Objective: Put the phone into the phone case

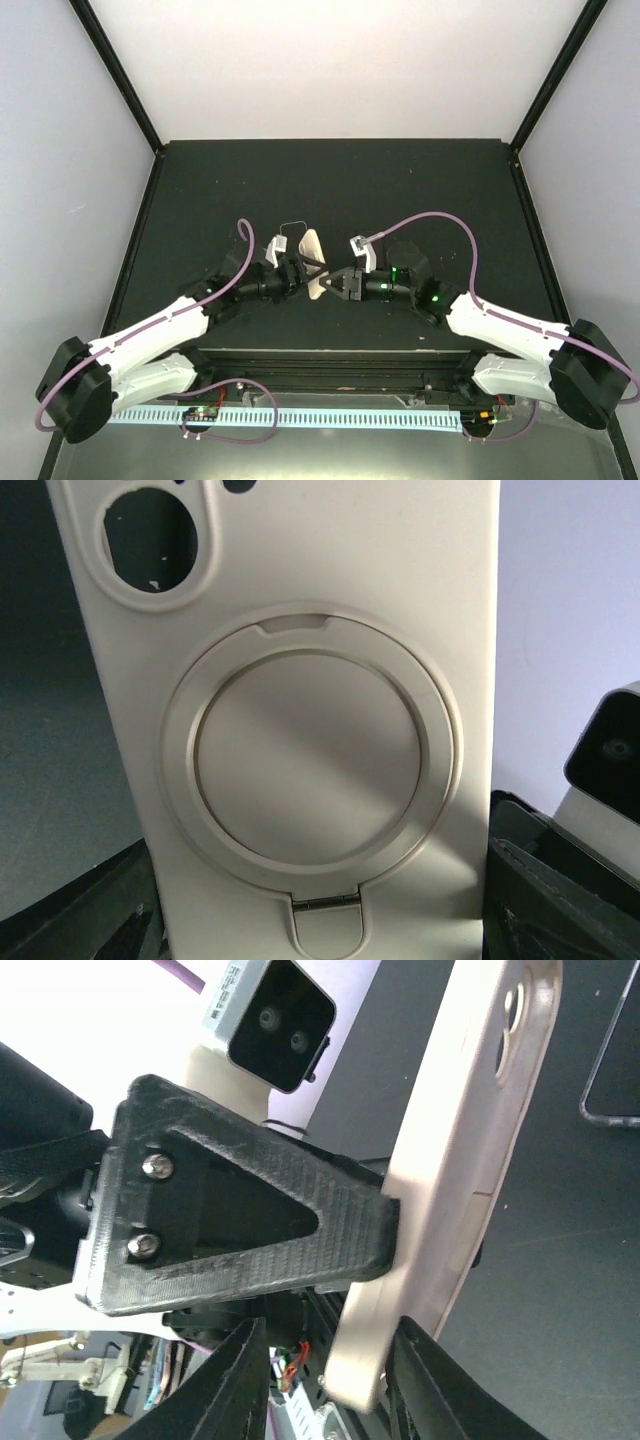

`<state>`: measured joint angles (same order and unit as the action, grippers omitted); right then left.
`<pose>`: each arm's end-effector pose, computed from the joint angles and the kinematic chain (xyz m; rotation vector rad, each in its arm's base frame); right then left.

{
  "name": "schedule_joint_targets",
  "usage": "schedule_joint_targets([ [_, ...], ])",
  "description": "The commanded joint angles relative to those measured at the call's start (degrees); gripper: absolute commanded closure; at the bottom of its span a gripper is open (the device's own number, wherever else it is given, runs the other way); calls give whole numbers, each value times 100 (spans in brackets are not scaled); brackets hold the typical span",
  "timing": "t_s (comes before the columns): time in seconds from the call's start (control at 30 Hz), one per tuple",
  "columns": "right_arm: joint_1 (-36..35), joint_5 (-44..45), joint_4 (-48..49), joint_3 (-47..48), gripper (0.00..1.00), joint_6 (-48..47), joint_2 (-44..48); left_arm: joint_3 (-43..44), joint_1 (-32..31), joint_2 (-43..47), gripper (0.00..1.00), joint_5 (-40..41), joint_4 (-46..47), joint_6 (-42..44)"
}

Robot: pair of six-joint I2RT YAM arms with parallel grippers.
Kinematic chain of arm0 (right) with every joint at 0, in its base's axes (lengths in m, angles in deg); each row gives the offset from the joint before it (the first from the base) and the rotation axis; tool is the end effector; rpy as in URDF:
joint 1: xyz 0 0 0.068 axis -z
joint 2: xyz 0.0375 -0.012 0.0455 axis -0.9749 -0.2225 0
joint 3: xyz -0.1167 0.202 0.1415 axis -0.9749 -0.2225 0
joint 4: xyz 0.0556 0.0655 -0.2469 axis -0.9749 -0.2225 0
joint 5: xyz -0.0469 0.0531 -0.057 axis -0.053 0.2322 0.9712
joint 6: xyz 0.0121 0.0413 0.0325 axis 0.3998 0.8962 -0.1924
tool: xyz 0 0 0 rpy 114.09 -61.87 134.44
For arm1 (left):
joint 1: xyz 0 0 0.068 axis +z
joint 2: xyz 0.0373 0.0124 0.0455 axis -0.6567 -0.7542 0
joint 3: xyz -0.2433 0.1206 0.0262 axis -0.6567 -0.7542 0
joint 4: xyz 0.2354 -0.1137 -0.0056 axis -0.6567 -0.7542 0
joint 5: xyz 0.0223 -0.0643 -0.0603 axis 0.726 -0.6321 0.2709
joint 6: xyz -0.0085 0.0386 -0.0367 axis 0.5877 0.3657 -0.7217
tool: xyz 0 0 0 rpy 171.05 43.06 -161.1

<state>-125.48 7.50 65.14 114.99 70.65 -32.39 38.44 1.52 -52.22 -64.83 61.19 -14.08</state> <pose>0.1506 0.1948 0.2362 -0.3157 2.2069 1.5748 0.1596 -0.1500 0.2234 -0.3694 2.3915 -1.4974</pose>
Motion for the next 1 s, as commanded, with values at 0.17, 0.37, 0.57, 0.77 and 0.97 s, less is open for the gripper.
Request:
schedule_joint_targets([
  [0.17,-39,100,156,76,88,-130,-6,85,-212,247,23,-16,251,-251],
  [0.37,-38,216,-325,-8,95,-335,195,144,-213,553,2,333,-350,-140],
  [0.57,-40,537,-1436,-26,95,-808,493,173,-205,853,1,807,-1087,10],
  [0.77,-49,974,-2956,117,95,-1362,665,260,-161,1229,1,1739,-2125,129],
  [0.97,-66,1886,-4422,456,92,-1745,665,579,-52,1966,1,3478,-3450,364],
])
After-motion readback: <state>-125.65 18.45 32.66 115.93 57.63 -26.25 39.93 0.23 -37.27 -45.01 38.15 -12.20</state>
